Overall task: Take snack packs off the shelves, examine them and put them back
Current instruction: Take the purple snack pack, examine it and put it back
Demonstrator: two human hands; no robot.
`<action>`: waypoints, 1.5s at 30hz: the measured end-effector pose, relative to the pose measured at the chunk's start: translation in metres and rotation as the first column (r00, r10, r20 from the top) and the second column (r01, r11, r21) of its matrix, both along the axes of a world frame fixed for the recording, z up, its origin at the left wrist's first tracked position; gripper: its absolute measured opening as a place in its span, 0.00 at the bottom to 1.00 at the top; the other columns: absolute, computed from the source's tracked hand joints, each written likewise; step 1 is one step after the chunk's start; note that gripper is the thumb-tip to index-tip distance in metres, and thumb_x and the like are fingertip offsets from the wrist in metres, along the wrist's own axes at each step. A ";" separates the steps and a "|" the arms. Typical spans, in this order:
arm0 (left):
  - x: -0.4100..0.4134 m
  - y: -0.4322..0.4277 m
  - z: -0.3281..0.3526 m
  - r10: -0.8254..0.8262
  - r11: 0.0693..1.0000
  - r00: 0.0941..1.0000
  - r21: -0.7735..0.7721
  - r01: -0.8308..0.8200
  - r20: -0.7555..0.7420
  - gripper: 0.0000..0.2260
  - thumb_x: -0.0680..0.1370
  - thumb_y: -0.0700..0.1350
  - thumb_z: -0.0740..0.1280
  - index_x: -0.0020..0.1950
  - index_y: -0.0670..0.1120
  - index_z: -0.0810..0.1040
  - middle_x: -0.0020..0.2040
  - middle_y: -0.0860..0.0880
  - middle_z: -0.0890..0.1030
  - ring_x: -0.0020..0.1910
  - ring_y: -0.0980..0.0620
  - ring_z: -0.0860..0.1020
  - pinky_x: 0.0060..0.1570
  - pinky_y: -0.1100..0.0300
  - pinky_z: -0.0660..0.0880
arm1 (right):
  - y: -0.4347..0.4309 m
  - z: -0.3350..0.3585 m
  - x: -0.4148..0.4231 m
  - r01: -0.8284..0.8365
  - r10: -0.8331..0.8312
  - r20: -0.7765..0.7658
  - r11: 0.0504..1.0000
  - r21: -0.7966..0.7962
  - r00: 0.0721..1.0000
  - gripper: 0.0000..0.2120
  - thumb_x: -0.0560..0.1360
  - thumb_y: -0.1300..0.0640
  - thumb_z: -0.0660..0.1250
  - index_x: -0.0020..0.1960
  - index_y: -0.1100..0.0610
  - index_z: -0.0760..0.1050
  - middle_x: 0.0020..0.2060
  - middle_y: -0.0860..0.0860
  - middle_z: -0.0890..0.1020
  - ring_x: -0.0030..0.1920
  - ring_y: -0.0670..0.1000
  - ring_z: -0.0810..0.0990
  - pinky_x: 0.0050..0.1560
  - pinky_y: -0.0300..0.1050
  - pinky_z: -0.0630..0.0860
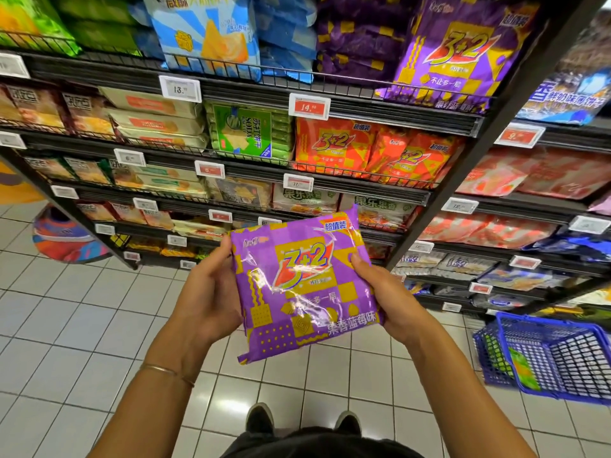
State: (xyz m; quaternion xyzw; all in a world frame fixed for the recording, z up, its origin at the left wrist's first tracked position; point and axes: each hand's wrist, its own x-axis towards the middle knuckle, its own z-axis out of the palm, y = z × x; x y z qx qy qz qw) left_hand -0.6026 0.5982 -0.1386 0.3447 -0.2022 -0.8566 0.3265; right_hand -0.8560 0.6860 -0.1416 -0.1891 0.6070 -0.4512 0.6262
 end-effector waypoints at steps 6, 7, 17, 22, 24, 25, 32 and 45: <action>-0.007 0.007 0.008 0.007 0.999 0.980 -0.040 -0.016 -0.199 0.20 0.83 0.47 0.64 0.70 0.39 0.80 0.69 0.36 0.80 0.68 0.36 0.79 0.64 0.38 0.78 | -0.007 0.004 -0.002 0.141 -0.109 0.285 0.986 -0.093 0.952 0.18 0.74 0.40 0.71 0.56 0.48 0.87 0.59 0.57 0.86 0.54 0.58 0.88 0.55 0.59 0.84; -0.012 0.007 0.010 -0.018 0.999 0.977 -0.040 0.010 -0.215 0.20 0.85 0.46 0.61 0.73 0.37 0.77 0.71 0.34 0.78 0.71 0.35 0.77 0.70 0.37 0.72 | -0.009 0.004 0.000 0.152 -0.111 0.318 0.983 -0.106 0.941 0.17 0.74 0.40 0.71 0.57 0.48 0.87 0.60 0.57 0.86 0.54 0.57 0.88 0.54 0.58 0.85; -0.046 0.015 -0.015 -0.207 0.970 0.887 0.029 0.240 -0.412 0.41 0.82 0.73 0.46 0.82 0.45 0.65 0.79 0.37 0.68 0.77 0.30 0.66 0.72 0.24 0.59 | -0.022 0.012 0.014 -0.003 -0.009 -0.228 0.999 -0.051 0.974 0.19 0.81 0.39 0.63 0.61 0.52 0.78 0.50 0.51 0.88 0.43 0.47 0.88 0.34 0.37 0.80; -0.061 0.020 0.012 -0.097 0.991 0.989 -0.099 0.086 -0.113 0.39 0.76 0.67 0.69 0.79 0.44 0.70 0.77 0.39 0.73 0.77 0.36 0.70 0.79 0.32 0.57 | -0.014 0.033 0.014 -0.093 0.051 -0.139 0.945 -0.315 0.989 0.32 0.75 0.36 0.71 0.75 0.44 0.68 0.67 0.47 0.80 0.60 0.42 0.83 0.53 0.40 0.80; -0.069 0.026 0.018 -0.082 0.954 0.995 -0.285 0.097 0.062 0.38 0.73 0.66 0.69 0.79 0.49 0.71 0.74 0.43 0.78 0.74 0.40 0.75 0.75 0.35 0.67 | -0.011 0.039 0.025 -0.119 0.139 0.028 0.924 -0.363 0.990 0.41 0.69 0.34 0.74 0.77 0.46 0.68 0.69 0.49 0.80 0.67 0.51 0.81 0.65 0.57 0.78; -0.075 0.029 0.023 -0.069 0.915 0.984 -0.382 0.127 0.163 0.34 0.74 0.66 0.69 0.78 0.54 0.72 0.72 0.48 0.80 0.71 0.43 0.78 0.71 0.39 0.73 | -0.010 0.041 0.028 -0.094 0.142 0.105 0.926 -0.365 0.984 0.46 0.64 0.33 0.79 0.77 0.49 0.69 0.69 0.52 0.81 0.66 0.55 0.81 0.66 0.61 0.78; -0.089 0.025 0.044 0.204 0.752 0.820 -0.622 0.218 0.535 0.31 0.75 0.69 0.66 0.77 0.60 0.72 0.74 0.52 0.75 0.67 0.57 0.79 0.67 0.53 0.78 | -0.002 0.037 0.021 0.254 -0.050 0.549 0.918 -0.304 0.835 0.20 0.68 0.53 0.76 0.58 0.59 0.86 0.58 0.62 0.85 0.56 0.62 0.86 0.62 0.68 0.78; -0.046 0.000 0.002 0.132 0.954 0.883 -0.300 0.010 0.450 0.22 0.73 0.60 0.72 0.61 0.48 0.84 0.58 0.44 0.87 0.52 0.46 0.87 0.54 0.46 0.83 | 0.004 0.031 -0.011 0.090 -0.025 0.173 0.920 -0.382 0.985 0.21 0.72 0.56 0.74 0.64 0.58 0.79 0.54 0.55 0.87 0.49 0.53 0.87 0.46 0.48 0.84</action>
